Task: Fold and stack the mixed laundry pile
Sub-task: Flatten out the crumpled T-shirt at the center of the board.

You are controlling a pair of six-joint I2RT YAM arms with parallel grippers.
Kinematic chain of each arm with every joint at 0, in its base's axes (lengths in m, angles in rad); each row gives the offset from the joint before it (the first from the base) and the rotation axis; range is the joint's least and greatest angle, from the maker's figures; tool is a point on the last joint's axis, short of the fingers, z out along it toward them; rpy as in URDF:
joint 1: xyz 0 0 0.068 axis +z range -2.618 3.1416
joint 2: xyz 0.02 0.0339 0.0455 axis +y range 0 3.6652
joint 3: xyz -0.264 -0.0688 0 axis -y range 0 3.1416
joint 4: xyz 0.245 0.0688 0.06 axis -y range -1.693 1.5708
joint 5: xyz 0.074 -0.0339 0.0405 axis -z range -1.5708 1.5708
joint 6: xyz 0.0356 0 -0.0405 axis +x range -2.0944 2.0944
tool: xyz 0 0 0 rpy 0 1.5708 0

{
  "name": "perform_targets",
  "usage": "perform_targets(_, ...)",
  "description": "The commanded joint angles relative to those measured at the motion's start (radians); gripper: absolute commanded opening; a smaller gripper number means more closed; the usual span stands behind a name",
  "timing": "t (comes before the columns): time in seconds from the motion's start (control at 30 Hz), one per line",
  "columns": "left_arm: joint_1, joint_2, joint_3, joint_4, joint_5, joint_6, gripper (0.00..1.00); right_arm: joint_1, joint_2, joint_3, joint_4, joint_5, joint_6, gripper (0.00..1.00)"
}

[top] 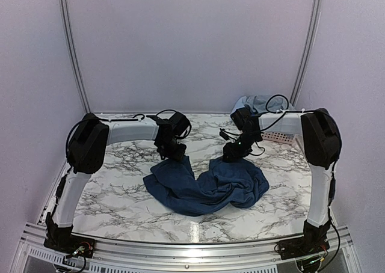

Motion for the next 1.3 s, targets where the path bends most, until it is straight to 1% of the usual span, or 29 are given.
perform_targets(0.0,0.014,-0.026,-0.077,-0.082,-0.013,-0.018,0.18,0.006,-0.050,0.010,0.000,-0.017,0.012,0.37)
perform_targets(0.03,0.031,-0.052,-0.096,-0.082,-0.014,-0.041,0.07,0.006,-0.059,0.011,-0.002,-0.014,0.011,0.26)
perform_targets(0.07,0.051,-0.086,-0.118,-0.077,-0.014,-0.062,0.00,0.006,-0.074,0.013,-0.002,-0.009,0.011,0.13)
perform_targets(0.1,0.069,-0.124,-0.140,-0.065,-0.009,-0.077,0.00,0.005,-0.088,0.015,-0.003,-0.004,0.012,0.02)
perform_targets(0.13,0.088,-0.171,-0.167,-0.048,-0.008,-0.089,0.00,0.003,-0.106,0.020,-0.006,0.001,0.012,0.00)
perform_targets(0.2,0.123,-0.259,-0.206,-0.030,-0.014,-0.106,0.00,-0.007,-0.148,0.026,-0.007,0.010,0.011,0.00)
perform_targets(0.27,0.153,-0.342,-0.234,-0.024,-0.031,-0.122,0.00,-0.027,-0.195,0.026,-0.004,0.007,0.045,0.00)
perform_targets(0.43,0.223,-0.537,-0.326,-0.006,-0.067,-0.157,0.00,-0.096,-0.325,-0.011,0.036,-0.029,0.077,0.00)
perform_targets(0.6,0.306,-0.710,-0.450,0.012,-0.057,-0.216,0.00,-0.153,-0.419,-0.058,0.048,-0.038,0.102,0.00)
perform_targets(0.7,0.344,-0.796,-0.529,0.017,-0.059,-0.240,0.00,-0.174,-0.472,-0.126,0.042,-0.024,0.135,0.00)
perform_targets(0.8,0.355,-0.877,-0.620,0.018,-0.064,-0.232,0.00,-0.179,-0.537,-0.231,0.042,-0.019,0.156,0.00)
perform_targets(0.93,0.357,-0.978,-0.773,0.018,-0.025,-0.240,0.00,-0.177,-0.617,-0.416,0.053,-0.095,0.211,0.00)
perform_targets(1.03,0.357,-1.032,-0.890,0.016,-0.005,-0.281,0.00,-0.178,-0.680,-0.589,0.074,-0.112,0.249,0.00)
perform_targets(1.1,0.356,-1.042,-0.953,0.015,0.019,-0.315,0.00,-0.175,-0.710,-0.664,0.085,-0.151,0.260,0.00)
perform_targets(1.17,0.356,-1.032,-1.002,0.014,0.057,-0.350,0.00,-0.169,-0.717,-0.712,0.088,-0.207,0.258,0.00)
perform_targets(1.23,0.357,-1.005,-1.020,0.006,0.090,-0.378,0.00,-0.136,-0.691,-0.689,0.053,-0.222,0.247,0.01)
perform_targets(1.27,0.357,-0.992,-1.023,0.001,0.101,-0.385,0.01,-0.123,-0.667,-0.666,0.028,-0.226,0.241,0.10)
